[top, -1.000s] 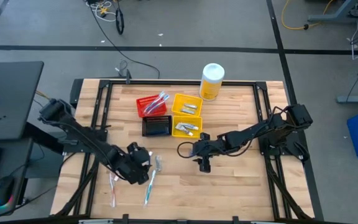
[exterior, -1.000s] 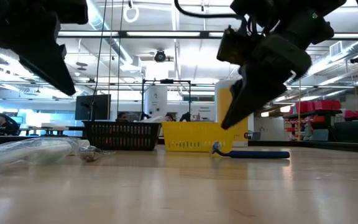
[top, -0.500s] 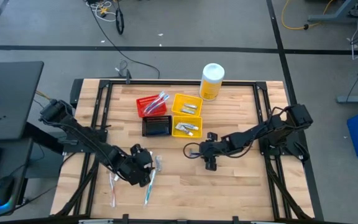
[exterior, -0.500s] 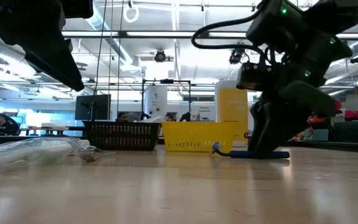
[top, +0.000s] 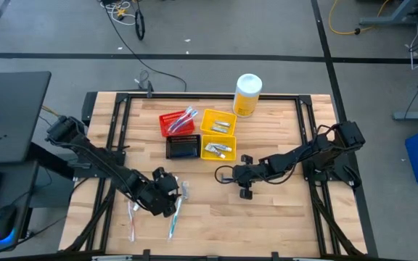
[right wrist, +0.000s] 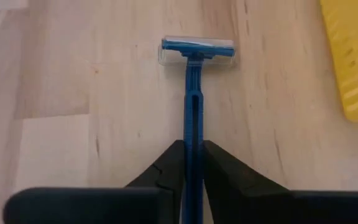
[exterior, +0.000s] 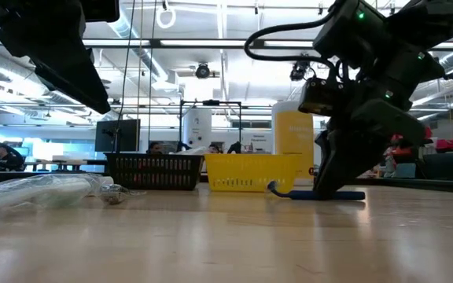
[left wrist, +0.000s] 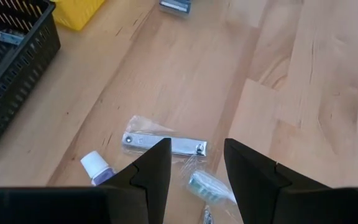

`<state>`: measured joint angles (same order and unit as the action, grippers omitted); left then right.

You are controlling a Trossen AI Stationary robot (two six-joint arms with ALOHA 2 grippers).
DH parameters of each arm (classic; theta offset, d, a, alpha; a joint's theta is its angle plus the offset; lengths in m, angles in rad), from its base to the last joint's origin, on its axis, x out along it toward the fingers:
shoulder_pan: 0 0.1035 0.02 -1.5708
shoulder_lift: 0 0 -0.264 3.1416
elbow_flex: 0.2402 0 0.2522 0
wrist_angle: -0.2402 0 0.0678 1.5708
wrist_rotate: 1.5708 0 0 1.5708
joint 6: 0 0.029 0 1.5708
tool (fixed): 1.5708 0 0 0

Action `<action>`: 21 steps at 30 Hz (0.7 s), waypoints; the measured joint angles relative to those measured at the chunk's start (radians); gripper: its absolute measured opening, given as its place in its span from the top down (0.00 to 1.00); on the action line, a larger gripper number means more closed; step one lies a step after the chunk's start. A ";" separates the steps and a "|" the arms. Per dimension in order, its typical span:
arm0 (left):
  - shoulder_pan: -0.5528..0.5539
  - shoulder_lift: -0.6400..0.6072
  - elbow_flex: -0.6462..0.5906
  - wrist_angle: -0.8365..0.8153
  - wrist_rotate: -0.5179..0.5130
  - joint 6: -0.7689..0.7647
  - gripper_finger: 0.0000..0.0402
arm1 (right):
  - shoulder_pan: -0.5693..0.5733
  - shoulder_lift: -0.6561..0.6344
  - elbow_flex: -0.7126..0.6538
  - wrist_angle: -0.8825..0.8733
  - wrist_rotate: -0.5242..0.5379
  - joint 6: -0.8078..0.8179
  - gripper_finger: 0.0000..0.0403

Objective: Pick & Place Travel size toiletries
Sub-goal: Put the blue razor into the black bin

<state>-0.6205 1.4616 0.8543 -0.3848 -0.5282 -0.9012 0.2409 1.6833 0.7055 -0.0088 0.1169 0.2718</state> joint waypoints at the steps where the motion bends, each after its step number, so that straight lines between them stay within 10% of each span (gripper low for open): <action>1: 0.000 0.000 0.000 0.000 -0.003 0.000 0.61 | 0.000 0.000 0.000 0.004 -0.003 0.000 0.87; 21: 0.000 -0.001 0.000 0.178 -0.222 0.206 0.61 | 0.003 -0.087 0.179 0.195 0.097 -0.273 0.91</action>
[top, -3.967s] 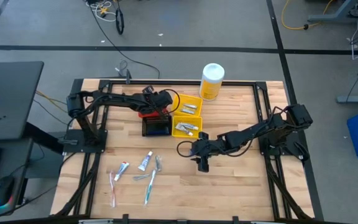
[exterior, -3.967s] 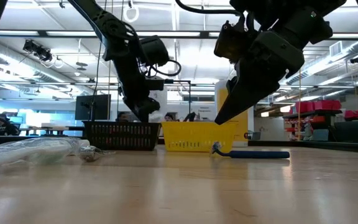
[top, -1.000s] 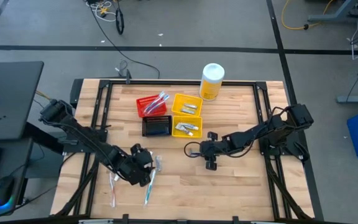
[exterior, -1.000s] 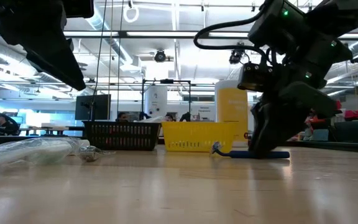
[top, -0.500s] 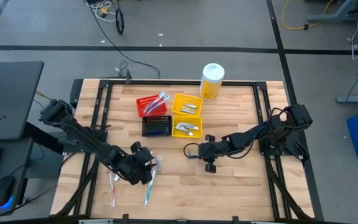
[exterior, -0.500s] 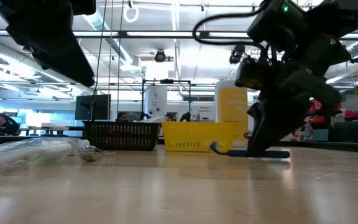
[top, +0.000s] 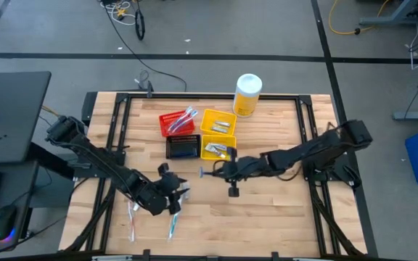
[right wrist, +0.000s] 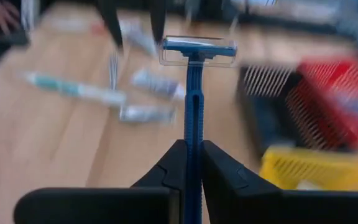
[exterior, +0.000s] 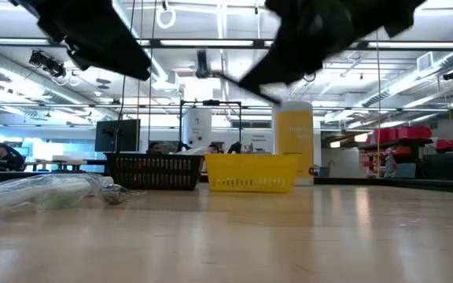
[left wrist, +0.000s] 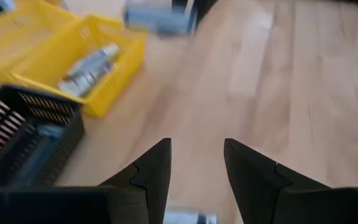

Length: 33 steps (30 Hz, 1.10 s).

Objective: Pick & Place Travel size toiletries
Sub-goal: Put the blue razor into the black bin

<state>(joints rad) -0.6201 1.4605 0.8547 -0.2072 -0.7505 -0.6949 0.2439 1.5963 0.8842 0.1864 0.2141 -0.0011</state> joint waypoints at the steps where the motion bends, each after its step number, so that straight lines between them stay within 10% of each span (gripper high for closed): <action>1: 0.000 0.000 0.000 0.008 -0.022 0.006 0.61 | 0.000 -0.025 0.005 0.008 0.007 -0.023 0.91; 12: 0.023 0.000 0.000 0.334 -0.236 0.393 0.61 | -0.001 -0.205 -0.017 0.149 -0.145 -0.087 0.91; 33: 0.107 0.000 0.000 0.794 -0.009 0.858 0.61 | -0.001 -0.115 -0.073 0.424 -0.174 -0.067 0.91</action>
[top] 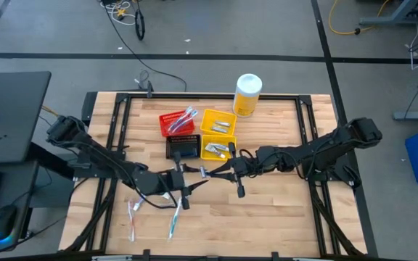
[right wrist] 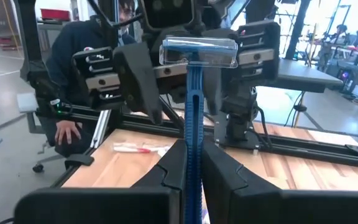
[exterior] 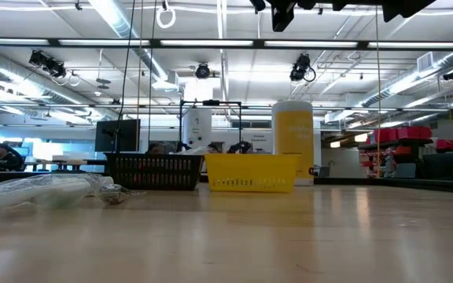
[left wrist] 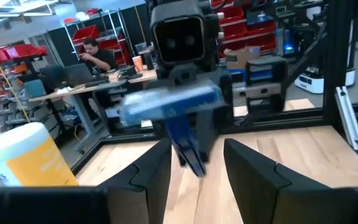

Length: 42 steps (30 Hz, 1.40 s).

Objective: Pick & Place Travel size toiletries
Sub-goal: Put the blue razor into the black bin

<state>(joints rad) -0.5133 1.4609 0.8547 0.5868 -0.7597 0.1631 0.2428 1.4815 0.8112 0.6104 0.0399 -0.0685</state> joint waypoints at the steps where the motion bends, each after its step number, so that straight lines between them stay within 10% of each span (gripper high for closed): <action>1: 0.007 0.000 0.000 0.006 0.012 0.006 0.61 | 0.000 0.000 0.000 0.000 0.000 0.000 0.91; 12: 0.083 0.000 0.000 0.012 0.175 -0.031 0.69 | -0.005 0.000 0.000 0.004 0.001 0.000 0.91; 29: 0.090 0.001 0.000 -0.011 0.141 -0.030 0.87 | -0.009 0.000 0.001 -0.025 0.034 -0.026 0.84; 42: 0.123 -0.015 0.000 -0.341 -0.048 -0.197 0.87 | -0.009 0.001 0.001 -0.541 0.297 0.379 0.58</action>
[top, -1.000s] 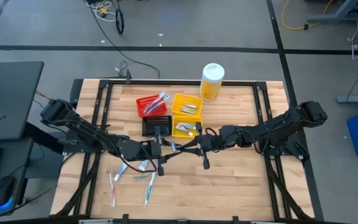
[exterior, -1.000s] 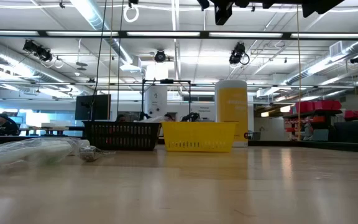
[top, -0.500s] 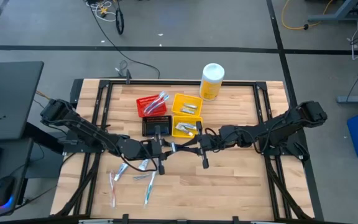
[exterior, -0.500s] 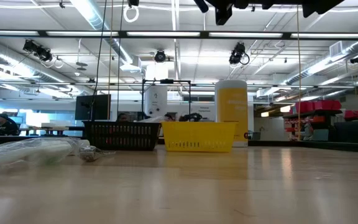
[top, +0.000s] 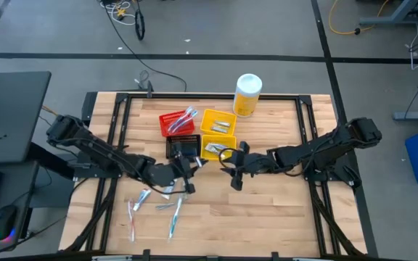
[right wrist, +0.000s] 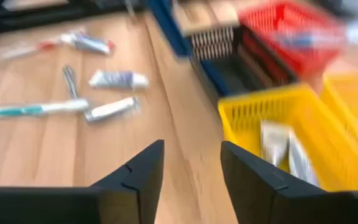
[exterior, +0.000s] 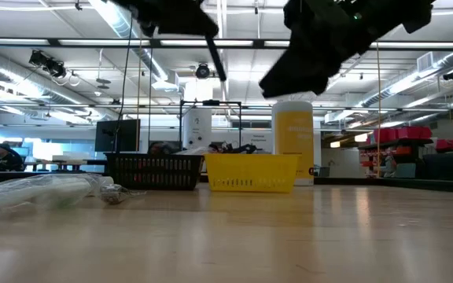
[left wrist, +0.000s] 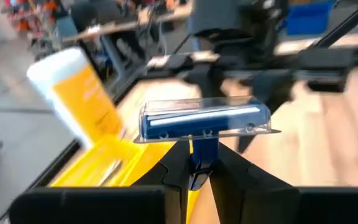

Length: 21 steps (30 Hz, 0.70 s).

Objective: Pick & Place Travel size toiletries
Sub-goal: Put the blue razor into the black bin

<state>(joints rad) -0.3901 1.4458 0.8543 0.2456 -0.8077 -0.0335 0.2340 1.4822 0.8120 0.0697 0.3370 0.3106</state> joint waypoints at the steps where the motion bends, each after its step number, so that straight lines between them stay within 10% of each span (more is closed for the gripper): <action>1: 0.016 -0.001 0.000 -0.030 0.007 -0.029 0.87 | 0.000 0.000 0.000 -0.028 0.000 0.032 0.57; 21: 0.416 -0.007 0.108 -0.775 0.483 -0.222 0.88 | 0.013 0.000 0.000 -0.066 0.000 0.070 0.57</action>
<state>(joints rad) 0.0261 1.4384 0.9619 -0.5293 -0.3247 -0.2551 0.2474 1.4822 0.8120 0.0032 0.3370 0.3801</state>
